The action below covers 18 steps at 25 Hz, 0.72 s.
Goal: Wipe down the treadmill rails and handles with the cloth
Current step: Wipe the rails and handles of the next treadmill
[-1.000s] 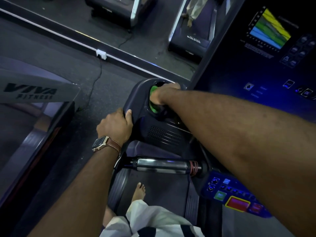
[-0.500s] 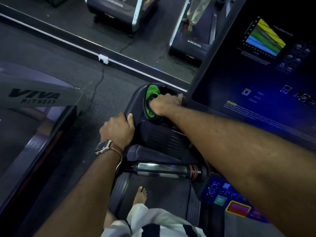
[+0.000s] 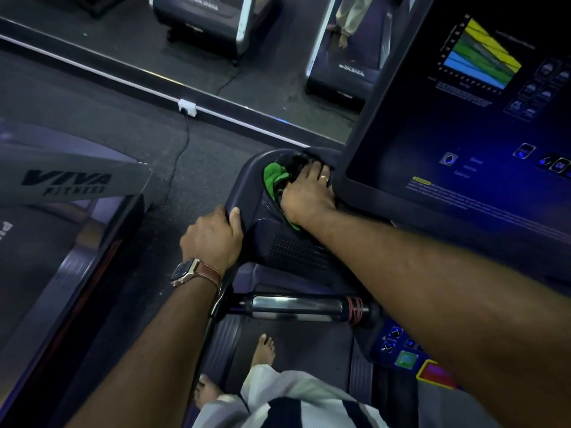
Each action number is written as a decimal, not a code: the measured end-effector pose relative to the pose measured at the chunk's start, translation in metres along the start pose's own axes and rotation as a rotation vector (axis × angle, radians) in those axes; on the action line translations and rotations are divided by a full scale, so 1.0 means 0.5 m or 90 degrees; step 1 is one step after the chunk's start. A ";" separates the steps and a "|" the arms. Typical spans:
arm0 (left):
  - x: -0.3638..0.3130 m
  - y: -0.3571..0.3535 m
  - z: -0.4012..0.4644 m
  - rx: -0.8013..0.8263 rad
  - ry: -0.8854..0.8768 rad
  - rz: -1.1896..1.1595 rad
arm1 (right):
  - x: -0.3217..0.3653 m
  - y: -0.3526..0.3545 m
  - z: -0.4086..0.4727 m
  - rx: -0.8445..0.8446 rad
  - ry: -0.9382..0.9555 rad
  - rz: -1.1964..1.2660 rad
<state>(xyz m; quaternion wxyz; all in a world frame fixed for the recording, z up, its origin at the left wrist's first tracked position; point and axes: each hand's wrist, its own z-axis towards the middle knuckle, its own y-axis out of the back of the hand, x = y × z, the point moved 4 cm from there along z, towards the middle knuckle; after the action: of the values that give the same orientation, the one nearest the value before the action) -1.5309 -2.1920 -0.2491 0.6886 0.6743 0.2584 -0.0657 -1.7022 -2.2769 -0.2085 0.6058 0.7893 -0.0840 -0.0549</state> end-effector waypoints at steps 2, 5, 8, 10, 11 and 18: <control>0.000 -0.001 0.000 -0.001 -0.003 0.000 | 0.015 0.000 0.007 -0.003 -0.001 0.014; -0.005 -0.001 0.001 -0.003 -0.003 0.008 | 0.039 -0.007 0.029 -0.068 0.037 0.086; -0.009 -0.001 0.002 -0.004 -0.009 0.008 | 0.031 -0.029 0.020 -0.030 0.126 0.195; -0.007 -0.001 -0.001 -0.010 -0.012 0.010 | 0.014 -0.037 0.032 0.078 0.043 0.318; -0.007 0.000 -0.002 -0.011 -0.014 0.011 | 0.018 -0.031 0.038 0.093 0.001 0.358; -0.014 -0.003 -0.002 -0.009 -0.021 0.036 | 0.050 -0.003 0.016 0.025 -0.054 0.307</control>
<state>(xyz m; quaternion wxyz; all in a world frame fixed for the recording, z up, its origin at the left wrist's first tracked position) -1.5377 -2.1929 -0.2475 0.6990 0.6754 0.2283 -0.0555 -1.6791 -2.2893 -0.2117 0.5818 0.7550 -0.2962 0.0602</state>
